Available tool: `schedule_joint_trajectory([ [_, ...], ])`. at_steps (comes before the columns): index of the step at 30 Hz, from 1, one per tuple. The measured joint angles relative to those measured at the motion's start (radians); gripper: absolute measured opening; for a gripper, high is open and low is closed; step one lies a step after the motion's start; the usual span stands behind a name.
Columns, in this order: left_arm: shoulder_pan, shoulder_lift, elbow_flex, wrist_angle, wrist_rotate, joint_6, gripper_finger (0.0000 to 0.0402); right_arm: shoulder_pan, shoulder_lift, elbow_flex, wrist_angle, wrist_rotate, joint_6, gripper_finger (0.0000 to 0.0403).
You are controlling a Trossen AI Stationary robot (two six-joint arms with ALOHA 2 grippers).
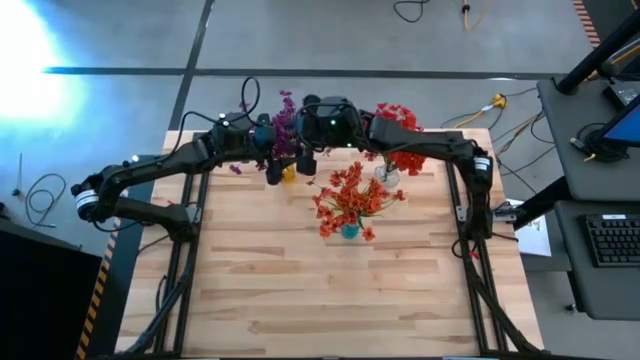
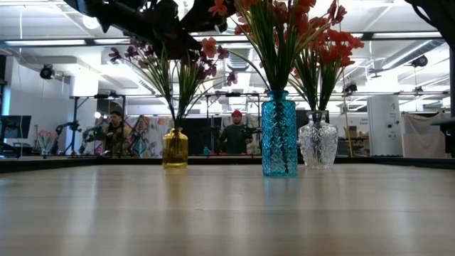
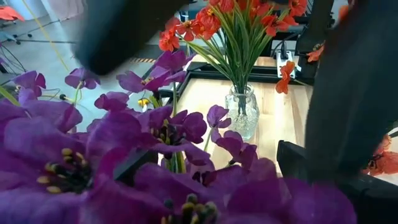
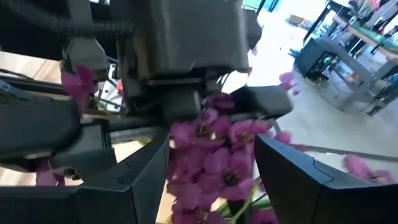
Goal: Sort flowers into vase by color
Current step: Put the violet flowers into the yellow vase
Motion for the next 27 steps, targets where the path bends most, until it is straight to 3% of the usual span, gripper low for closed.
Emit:
schedule_joint_trajectory([
  [15,0.000,0.002,0.000,0.013,-0.002,-0.019,0.0314,0.000,0.000,-0.129,0.170,-0.050,0.033,0.0219],
  [27,0.000,0.001,0.002,0.019,-0.001,-0.094,0.0314,-0.009,0.008,-0.125,0.180,-0.035,0.035,0.0141],
])
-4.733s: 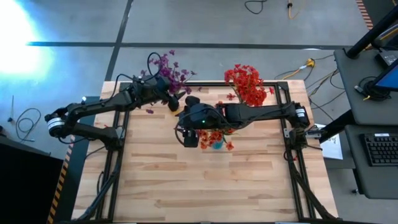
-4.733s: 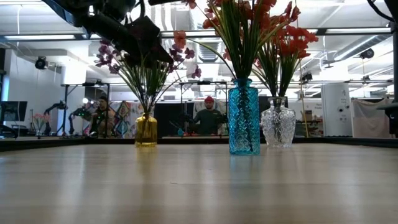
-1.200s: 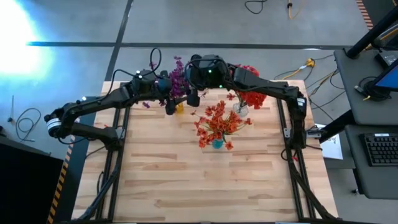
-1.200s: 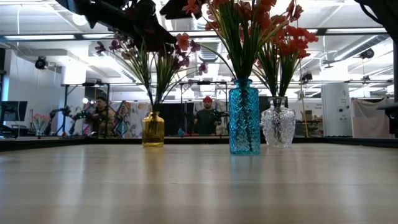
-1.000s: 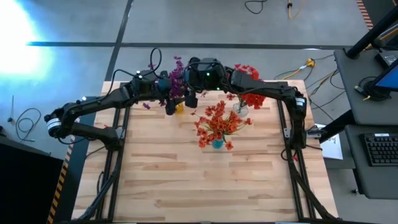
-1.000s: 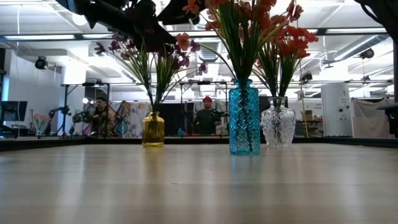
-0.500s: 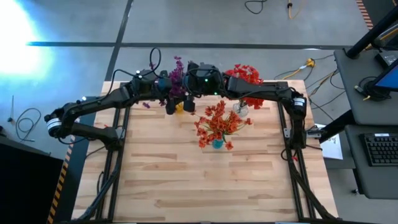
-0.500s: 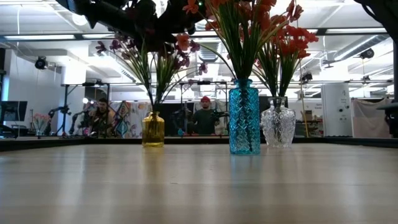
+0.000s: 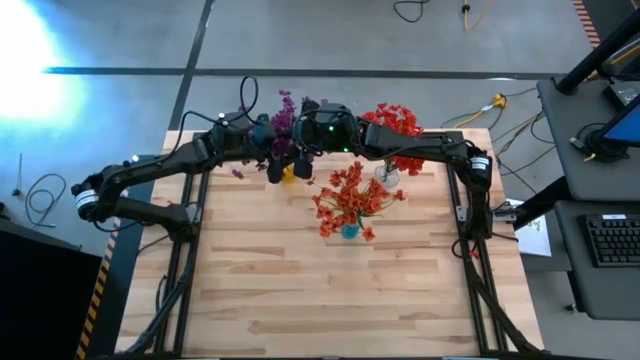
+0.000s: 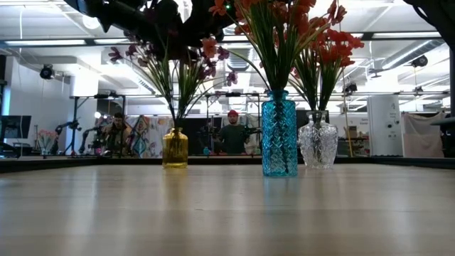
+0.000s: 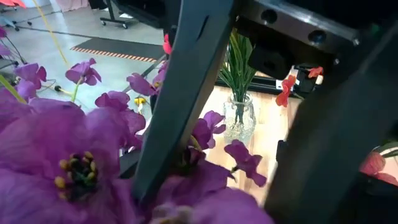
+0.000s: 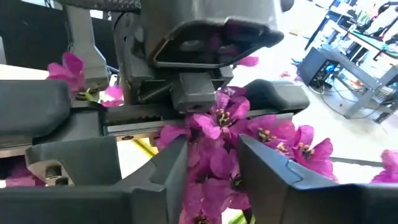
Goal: Sort flowers into vase by color
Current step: Put the violet flowers into the yellow vase
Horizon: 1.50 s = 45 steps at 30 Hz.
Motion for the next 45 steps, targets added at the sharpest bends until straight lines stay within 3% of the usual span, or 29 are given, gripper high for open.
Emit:
schedule_joint_trajectory([
  [10,0.000,-0.002,0.000,0.000,0.000,-0.003,0.0314,-0.004,0.000,-0.001,0.000,0.004,-0.014,0.0056],
  [18,0.000,-0.029,0.000,0.008,0.000,0.037,0.0314,-0.006,0.000,0.002,-0.020,0.004,-0.023,0.0013],
  [36,0.001,-0.091,0.001,-0.035,-0.027,0.105,0.0314,-0.008,-0.014,0.005,-0.057,0.004,-0.045,0.0009],
  [40,0.001,-0.126,0.037,-0.110,-0.088,0.093,0.0314,-0.008,-0.016,0.005,-0.055,0.004,-0.045,0.0012],
  [45,0.001,-0.135,0.115,-0.268,-0.094,0.092,0.0314,-0.008,-0.016,0.005,-0.054,-0.008,-0.044,0.0028],
])
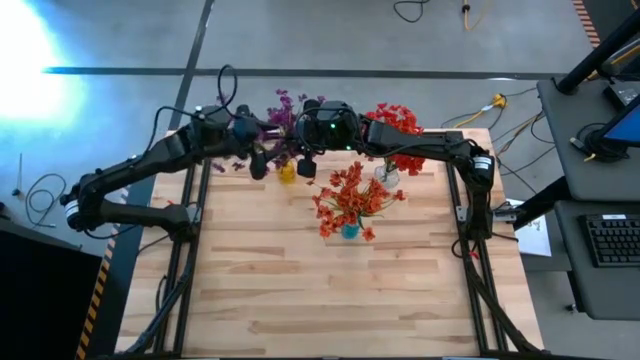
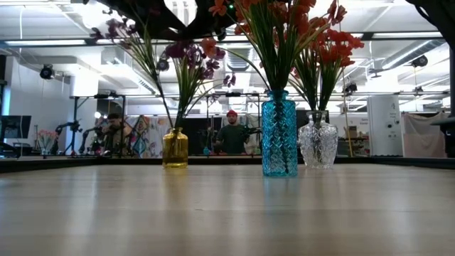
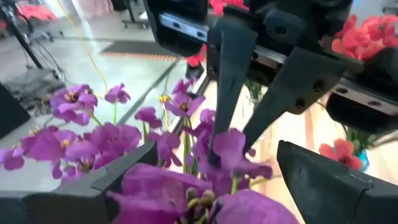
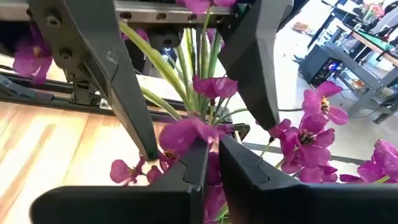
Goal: Sort flowers into vase by color
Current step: Put the violet flowers into the yellow vase
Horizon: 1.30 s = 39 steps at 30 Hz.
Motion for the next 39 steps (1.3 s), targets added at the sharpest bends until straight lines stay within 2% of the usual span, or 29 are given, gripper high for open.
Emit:
schedule_joint_trajectory([
  [6,0.000,0.006,0.065,-0.143,-0.005,0.011,0.0314,0.000,0.000,0.000,0.000,-0.001,0.001,0.0071],
  [16,0.000,0.005,0.162,-0.199,-0.006,0.020,0.0314,0.001,-0.001,0.000,0.024,-0.004,-0.002,0.0160],
  [23,-0.001,0.004,0.285,-0.277,-0.005,-0.024,0.0314,0.025,-0.001,0.000,0.031,-0.009,-0.024,0.0208],
  [25,-0.001,0.004,0.312,-0.285,0.021,-0.033,0.0314,0.036,-0.003,0.000,0.044,-0.009,-0.025,0.0221],
  [31,-0.018,0.004,0.355,-0.252,0.188,-0.086,0.0314,0.065,-0.006,0.013,0.087,-0.008,-0.003,0.0261],
  [39,-0.094,0.006,0.368,-0.207,0.202,-0.132,0.0314,0.103,0.001,0.040,0.073,-0.008,0.080,0.0303],
])
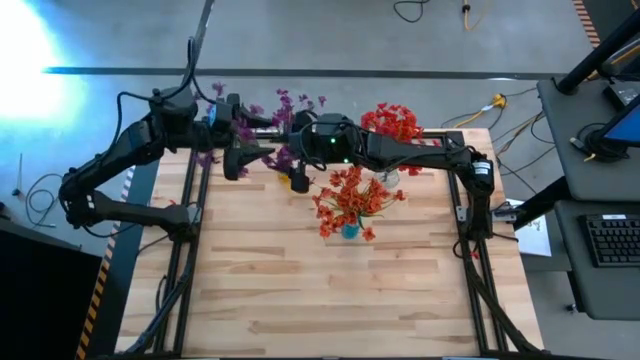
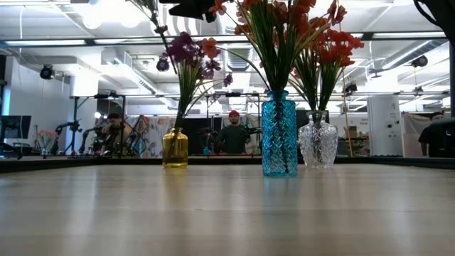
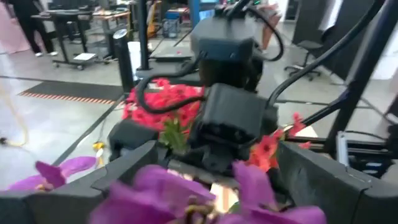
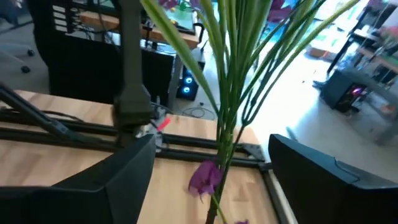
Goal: Sort flowers into vase by color
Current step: Put the violet flowers into the yellow vase
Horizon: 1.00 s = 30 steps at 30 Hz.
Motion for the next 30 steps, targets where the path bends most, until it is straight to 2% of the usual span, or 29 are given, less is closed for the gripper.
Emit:
schedule_joint_trajectory([
  [8,-0.096,0.007,-0.002,0.102,0.000,-0.048,0.0314,0.021,0.006,0.000,-0.007,0.000,0.051,0.0307],
  [18,-0.149,0.029,-0.001,0.153,-0.002,-0.065,0.0314,0.036,0.007,0.000,-0.007,0.000,0.085,0.0265],
  [23,-0.149,0.030,0.000,0.143,-0.002,-0.066,0.0314,0.038,0.007,0.004,-0.023,0.000,0.086,0.0193],
  [30,-0.149,0.015,0.000,0.130,-0.005,-0.038,0.0314,0.039,0.007,0.011,-0.020,-0.014,0.081,0.0033],
])
